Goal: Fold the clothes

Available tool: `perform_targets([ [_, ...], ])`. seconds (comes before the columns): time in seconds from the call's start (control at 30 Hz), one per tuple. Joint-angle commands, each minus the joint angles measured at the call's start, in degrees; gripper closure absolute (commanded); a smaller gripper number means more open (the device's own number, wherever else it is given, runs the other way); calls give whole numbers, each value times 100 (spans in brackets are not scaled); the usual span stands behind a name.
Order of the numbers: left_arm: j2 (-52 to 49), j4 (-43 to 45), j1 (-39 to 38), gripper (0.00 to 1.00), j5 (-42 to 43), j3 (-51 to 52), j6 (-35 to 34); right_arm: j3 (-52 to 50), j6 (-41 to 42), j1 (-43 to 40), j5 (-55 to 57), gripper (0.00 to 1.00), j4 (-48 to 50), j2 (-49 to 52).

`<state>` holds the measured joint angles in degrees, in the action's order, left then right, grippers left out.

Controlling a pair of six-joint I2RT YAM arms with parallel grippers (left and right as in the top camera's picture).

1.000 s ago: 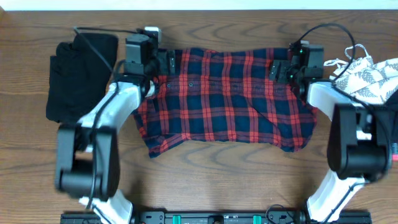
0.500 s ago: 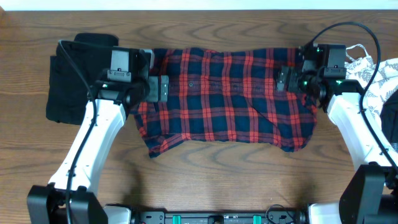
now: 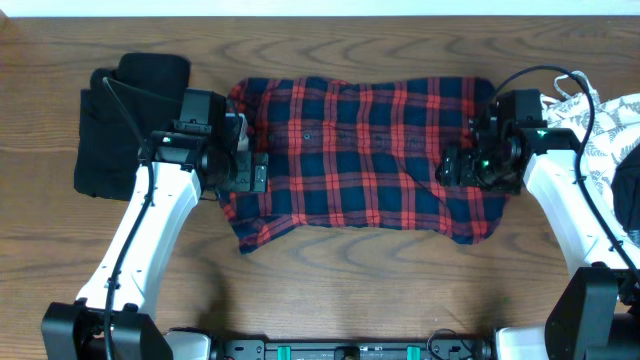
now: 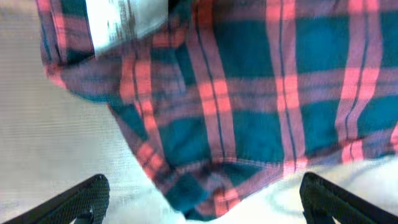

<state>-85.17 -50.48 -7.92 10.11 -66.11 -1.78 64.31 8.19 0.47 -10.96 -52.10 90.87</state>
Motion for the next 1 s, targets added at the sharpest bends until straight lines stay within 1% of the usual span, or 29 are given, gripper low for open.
perform_targets([
  [0.0, 57, -219, 28, 2, -7, 4, -275, 9, 52, 42, -42, 1, -267, -81],
  [0.23, 50, -634, 28, 2, -7, 181, -584, 9, 48, 42, -42, 1, -684, -81],
  [0.4, 28, -879, 24, 2, -7, 221, -581, 7, -57, 59, 120, 1, -841, -81],
  [0.67, 17, -876, 9, 0, -15, 295, -584, 4, -55, 317, 247, 1, -879, -81],
  [0.97, 17, -719, 9, 0, -28, 796, -581, 0, -50, 452, 431, 1, -861, -81],
])
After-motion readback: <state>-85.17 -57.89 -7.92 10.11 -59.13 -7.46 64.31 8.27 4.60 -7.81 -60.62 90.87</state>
